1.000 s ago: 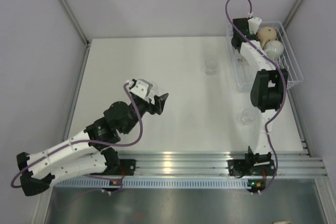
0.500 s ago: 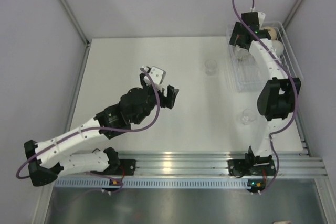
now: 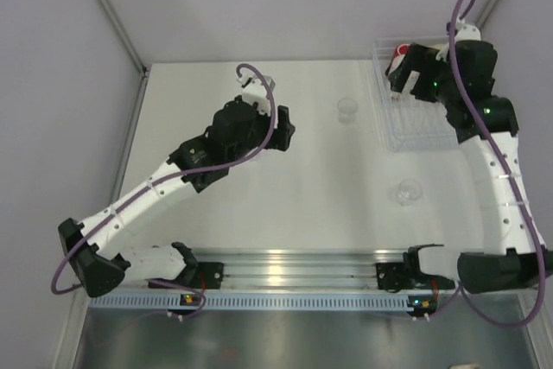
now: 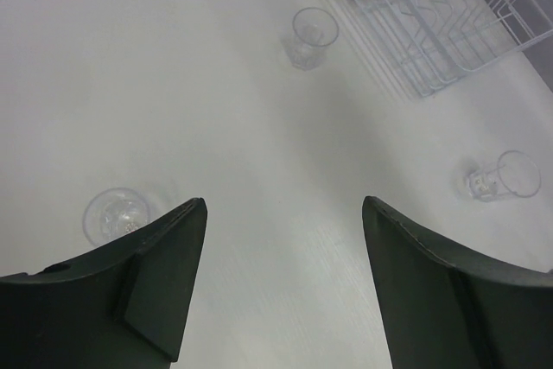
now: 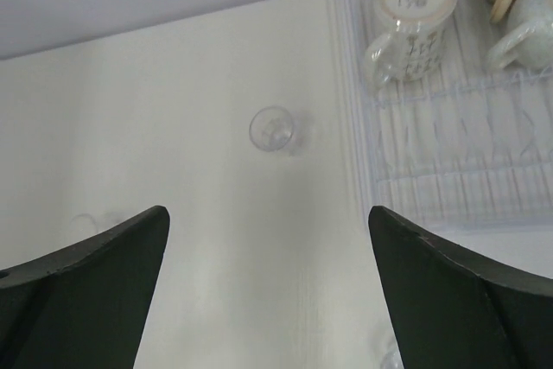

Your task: Load the cups into the dish rack

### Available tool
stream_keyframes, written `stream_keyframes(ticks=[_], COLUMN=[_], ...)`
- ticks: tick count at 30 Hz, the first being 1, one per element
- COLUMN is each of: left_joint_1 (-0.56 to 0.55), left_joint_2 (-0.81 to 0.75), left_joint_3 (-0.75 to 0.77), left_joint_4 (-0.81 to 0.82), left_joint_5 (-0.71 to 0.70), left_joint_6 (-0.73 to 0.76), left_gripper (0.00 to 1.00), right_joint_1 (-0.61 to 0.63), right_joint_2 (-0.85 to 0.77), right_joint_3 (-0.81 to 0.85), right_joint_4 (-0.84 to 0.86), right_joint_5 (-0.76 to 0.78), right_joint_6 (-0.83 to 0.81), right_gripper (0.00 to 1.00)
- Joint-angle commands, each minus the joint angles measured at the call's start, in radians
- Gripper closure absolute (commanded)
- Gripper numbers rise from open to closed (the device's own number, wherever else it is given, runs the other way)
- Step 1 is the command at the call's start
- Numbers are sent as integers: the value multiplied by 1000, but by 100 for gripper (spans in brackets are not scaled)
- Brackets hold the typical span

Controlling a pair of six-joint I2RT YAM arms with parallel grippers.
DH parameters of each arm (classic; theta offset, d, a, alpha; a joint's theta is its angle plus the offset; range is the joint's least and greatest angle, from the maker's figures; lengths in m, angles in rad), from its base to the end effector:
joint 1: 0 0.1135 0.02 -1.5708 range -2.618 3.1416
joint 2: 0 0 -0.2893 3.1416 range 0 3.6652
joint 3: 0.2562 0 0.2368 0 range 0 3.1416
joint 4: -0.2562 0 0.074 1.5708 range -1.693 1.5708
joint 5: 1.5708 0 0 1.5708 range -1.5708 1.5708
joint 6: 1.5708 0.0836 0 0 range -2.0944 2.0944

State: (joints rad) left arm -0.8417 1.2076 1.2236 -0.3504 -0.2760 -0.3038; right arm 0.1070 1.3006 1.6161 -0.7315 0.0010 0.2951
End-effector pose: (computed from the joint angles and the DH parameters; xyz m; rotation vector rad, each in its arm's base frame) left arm 0.2110 -0.2020 0.3969 0.3267 1.8975 -0.5149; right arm 0.2845 0.0305 0.4567 0.1881 1.9871 0.2587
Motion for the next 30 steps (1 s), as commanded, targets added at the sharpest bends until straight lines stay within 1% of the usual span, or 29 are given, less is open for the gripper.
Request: stream_keyframes(ticks=[1, 2, 4, 5, 6, 7, 9, 14, 16, 19, 21, 23, 26, 30], left_joint_1=[81, 129, 167, 193, 202, 208, 223, 305, 314, 316, 323, 331, 340, 362], left_joint_2=[-16, -14, -13, -11, -10, -8, 1, 30, 67, 133, 162, 207, 260, 312], left_joint_3=[31, 30, 27, 19, 13, 5, -19, -56, -50, -36, -30, -23, -27, -29], left_joint_4=[-28, -38, -71, -82, -91, -110, -125, -125, -125, -127, -127, -128, -127, -125], left_joint_5=[106, 113, 97, 86, 71, 28, 2, 55, 66, 41, 55, 66, 70, 93], left_joint_6=[-52, -52, -41, -34, -20, -14, -11, -43, -28, -3, 0, 5, 17, 22], left_gripper=[22, 22, 22, 22, 22, 22, 22, 22, 22, 23, 23, 26, 27, 31], right_joint_1=[-9, -9, -9, -9, -9, -10, -10, -9, -10, -9, -9, -10, -9, -10], right_joint_2=[-136, -167, -246, -270, -294, -335, -368, -432, -446, -449, -455, -466, -485, -482], right_joint_3=[-165, -226, -278, -330, -358, -386, -450, -527, -544, -552, -559, -579, -616, -616], right_joint_4=[46, 70, 89, 108, 121, 135, 167, 204, 228, 227, 225, 233, 259, 256], right_joint_5=[-145, -162, -229, -255, -316, -344, -395, -417, -437, -453, -453, -449, -443, -441], right_joint_6=[73, 111, 136, 153, 154, 156, 139, 153, 164, 171, 170, 171, 176, 174], right_gripper=[1, 1, 0, 1, 1, 1, 1, 1, 1, 0, 1, 1, 1, 1])
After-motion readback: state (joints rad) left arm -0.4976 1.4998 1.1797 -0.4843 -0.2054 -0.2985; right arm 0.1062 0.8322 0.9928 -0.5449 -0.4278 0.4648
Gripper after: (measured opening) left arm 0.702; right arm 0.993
